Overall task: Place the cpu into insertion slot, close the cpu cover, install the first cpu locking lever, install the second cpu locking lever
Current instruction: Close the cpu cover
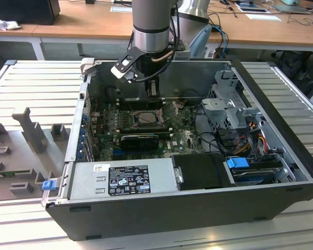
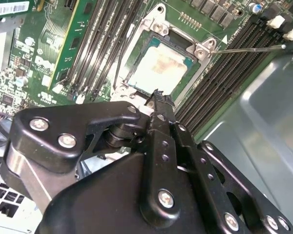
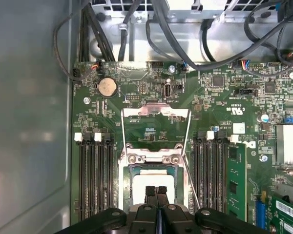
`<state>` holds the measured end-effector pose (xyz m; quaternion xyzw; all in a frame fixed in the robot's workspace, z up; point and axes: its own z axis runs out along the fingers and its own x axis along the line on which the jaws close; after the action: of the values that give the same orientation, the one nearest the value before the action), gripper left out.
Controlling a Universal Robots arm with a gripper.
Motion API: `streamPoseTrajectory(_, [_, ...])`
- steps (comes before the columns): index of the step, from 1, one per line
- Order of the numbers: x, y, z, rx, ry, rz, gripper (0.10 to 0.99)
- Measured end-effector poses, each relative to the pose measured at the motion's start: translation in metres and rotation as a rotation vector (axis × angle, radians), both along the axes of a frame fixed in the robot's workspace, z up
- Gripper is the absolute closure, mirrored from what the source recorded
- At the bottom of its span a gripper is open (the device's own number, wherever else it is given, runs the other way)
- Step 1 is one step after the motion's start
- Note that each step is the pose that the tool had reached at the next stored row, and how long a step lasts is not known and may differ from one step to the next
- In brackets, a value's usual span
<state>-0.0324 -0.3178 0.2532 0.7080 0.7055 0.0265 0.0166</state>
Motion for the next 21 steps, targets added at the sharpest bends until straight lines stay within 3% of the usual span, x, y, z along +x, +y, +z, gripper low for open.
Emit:
streamPoseTrajectory(4, [0.0027, 0.0000, 0.0014, 0.000, 0.0000, 0.000, 0.980])
streamPoseTrajectory(6, [0.0112, 0.0000, 0.0017, 0.000, 0.0005, 0.000, 0.980])
streamPoseTrajectory(10, [0.0152, 0.0000, 0.0035, 0.000, 0.0005, 0.000, 0.980])
streamPoseTrajectory(14, [0.0266, 0.0000, 0.0036, 0.000, 0.0008, 0.000, 0.980])
streamPoseTrajectory(21, [0.0299, 0.0000, 0.0036, 0.000, 0.0008, 0.000, 0.980])
